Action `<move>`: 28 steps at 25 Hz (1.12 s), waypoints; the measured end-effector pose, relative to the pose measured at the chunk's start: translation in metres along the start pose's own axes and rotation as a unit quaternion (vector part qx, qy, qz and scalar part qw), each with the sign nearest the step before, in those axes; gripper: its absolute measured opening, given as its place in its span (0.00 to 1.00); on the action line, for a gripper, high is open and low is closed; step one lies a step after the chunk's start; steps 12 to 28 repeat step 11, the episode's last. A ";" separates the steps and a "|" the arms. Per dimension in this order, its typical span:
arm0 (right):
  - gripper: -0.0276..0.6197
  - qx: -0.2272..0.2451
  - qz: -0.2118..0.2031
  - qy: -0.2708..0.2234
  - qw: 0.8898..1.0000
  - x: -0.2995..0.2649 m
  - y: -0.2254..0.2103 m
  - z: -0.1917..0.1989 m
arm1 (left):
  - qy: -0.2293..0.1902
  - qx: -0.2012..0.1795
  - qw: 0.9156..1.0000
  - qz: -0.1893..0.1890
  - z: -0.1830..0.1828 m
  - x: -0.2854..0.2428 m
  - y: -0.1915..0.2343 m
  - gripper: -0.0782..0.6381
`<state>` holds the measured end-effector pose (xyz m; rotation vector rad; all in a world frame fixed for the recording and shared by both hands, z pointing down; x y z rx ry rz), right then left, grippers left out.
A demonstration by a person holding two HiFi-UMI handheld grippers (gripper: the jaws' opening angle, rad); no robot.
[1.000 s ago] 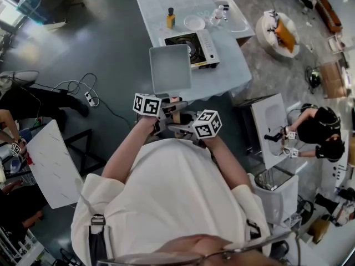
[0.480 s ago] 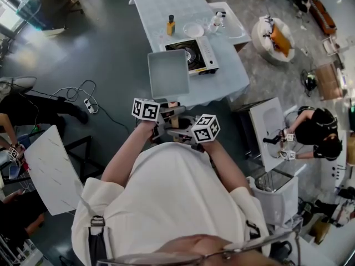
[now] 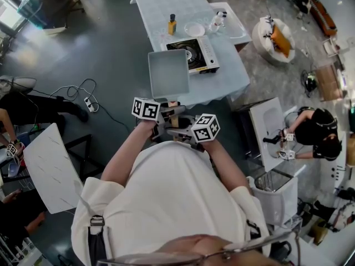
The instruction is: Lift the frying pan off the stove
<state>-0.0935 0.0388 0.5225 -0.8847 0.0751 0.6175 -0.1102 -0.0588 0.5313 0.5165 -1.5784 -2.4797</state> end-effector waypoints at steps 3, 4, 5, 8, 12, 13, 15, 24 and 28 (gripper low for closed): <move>0.37 0.000 0.000 0.000 1.000 0.001 0.000 0.001 | 0.000 0.000 1.000 0.000 0.001 -0.001 0.000 0.43; 0.37 0.000 0.000 0.000 1.000 0.001 0.000 0.001 | 0.000 0.000 1.000 -0.001 0.001 -0.001 0.000 0.43; 0.37 0.000 -0.001 0.001 1.000 0.001 0.000 0.001 | 0.000 0.000 1.000 -0.001 0.001 -0.001 0.000 0.43; 0.37 0.000 -0.001 0.001 1.000 0.001 0.000 0.002 | 0.000 -0.001 1.000 -0.001 0.002 -0.001 -0.001 0.43; 0.37 0.000 -0.001 0.001 1.000 0.002 0.000 0.002 | 0.000 -0.002 1.000 -0.002 0.002 -0.002 -0.001 0.43; 0.37 0.000 -0.001 0.001 1.000 0.002 0.000 0.002 | 0.000 -0.002 1.000 -0.002 0.002 -0.002 -0.001 0.43; 0.37 0.000 -0.001 0.001 1.000 0.002 0.000 0.002 | 0.000 -0.002 1.000 -0.002 0.002 -0.002 -0.001 0.43; 0.37 0.000 -0.001 0.001 1.000 0.002 0.000 0.002 | 0.000 -0.002 1.000 -0.002 0.002 -0.002 -0.001 0.43; 0.37 0.000 -0.001 0.001 1.000 0.002 0.000 0.002 | 0.000 -0.002 1.000 -0.002 0.002 -0.002 -0.001 0.43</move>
Point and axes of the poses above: the fingertips, and each gripper's own axes: x backward along the fingers, y to its left, z out of its underside, the point moved 7 cm from there along x, backward along the fingers, and after that the axes turned 2 degrees about x, right-handed, at the moved point
